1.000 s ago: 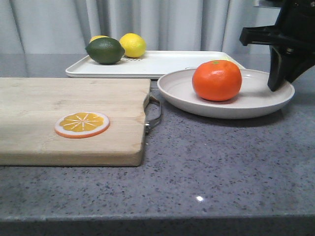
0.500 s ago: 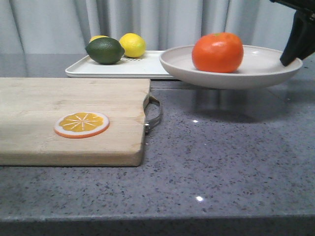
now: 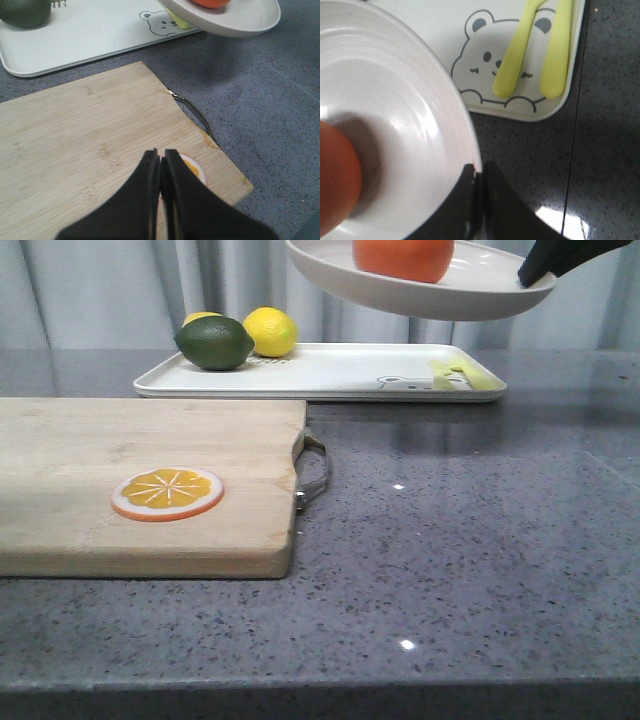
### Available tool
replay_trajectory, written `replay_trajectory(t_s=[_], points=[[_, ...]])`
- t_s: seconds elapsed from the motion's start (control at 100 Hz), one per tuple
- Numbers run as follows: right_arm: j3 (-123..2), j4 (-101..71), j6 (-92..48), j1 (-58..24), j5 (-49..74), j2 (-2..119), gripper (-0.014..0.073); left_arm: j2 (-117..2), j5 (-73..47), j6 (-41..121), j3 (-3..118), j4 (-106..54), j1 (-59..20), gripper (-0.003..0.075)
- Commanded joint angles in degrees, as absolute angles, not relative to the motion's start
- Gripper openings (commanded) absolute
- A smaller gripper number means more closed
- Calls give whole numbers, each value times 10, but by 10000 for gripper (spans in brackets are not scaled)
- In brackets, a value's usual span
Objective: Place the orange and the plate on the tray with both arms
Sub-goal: 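Grip the plate rim with the right gripper and lift the plate, then carry the plate over the white tray and lower it onto the tray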
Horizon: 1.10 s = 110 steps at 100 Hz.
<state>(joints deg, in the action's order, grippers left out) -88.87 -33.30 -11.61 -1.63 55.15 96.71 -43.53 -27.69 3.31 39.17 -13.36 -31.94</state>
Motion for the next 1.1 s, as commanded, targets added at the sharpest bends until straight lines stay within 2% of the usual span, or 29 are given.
replay_trajectory(t_s=[0.0, 0.69, 0.9, 1.09], points=[[-947, -363, -118, -15, 547, 969, -58, -432, -239, 29, 407, -139, -319, -20], [-1266, -363, -74, -42, 584, 1212, -58, -432, -239, 29, 407, -139, -319, -20], [-1328, -362, -72, -47, 580, 1262, -58, -432, -237, 29, 407, -139, -319, -20], [-1333, -361, -72, -48, 564, 1285, -58, -432, -237, 29, 407, -139, -319, -20]])
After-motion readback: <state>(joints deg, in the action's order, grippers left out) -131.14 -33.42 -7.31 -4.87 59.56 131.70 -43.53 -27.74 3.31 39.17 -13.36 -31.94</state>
